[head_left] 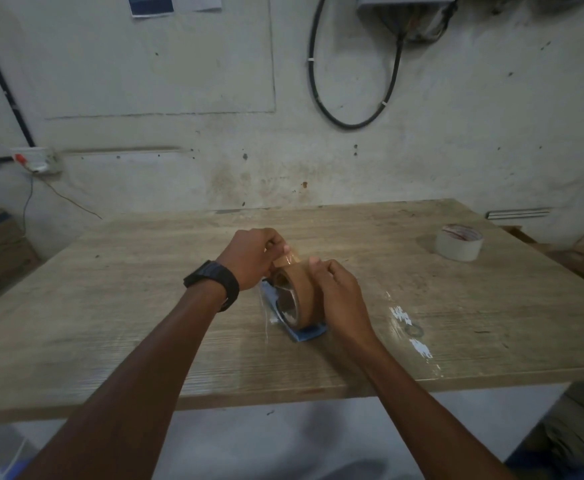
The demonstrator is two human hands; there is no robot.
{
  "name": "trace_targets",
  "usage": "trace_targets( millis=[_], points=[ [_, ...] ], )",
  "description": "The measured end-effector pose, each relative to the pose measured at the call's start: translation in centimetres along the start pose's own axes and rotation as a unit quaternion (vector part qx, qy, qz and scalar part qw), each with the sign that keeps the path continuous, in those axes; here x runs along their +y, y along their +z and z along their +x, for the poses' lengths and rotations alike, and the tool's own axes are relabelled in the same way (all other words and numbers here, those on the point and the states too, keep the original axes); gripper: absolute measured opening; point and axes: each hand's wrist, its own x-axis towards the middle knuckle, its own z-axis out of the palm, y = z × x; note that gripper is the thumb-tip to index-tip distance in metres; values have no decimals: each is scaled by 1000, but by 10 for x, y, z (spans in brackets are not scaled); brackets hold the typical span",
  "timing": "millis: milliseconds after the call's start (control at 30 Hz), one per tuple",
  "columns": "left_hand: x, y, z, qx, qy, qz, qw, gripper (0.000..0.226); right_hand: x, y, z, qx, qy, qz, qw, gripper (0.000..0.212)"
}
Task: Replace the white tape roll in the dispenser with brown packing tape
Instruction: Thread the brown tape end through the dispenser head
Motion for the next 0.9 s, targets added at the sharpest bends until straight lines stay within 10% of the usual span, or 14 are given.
trace_targets(
  millis=[533,700,900],
  points=[
    [-4,3,-8,-15,-33,-82,996,14,-43,12,42,-91,68,-295,949,27],
    [-19,6,-23,72,-228,-184,953,37,-36,14,45,-19,107,-180,978,13],
    [-9,16,-44,-52,-335,-212,917,31,-28,16,42,16,44,-160,986,17]
  ],
)
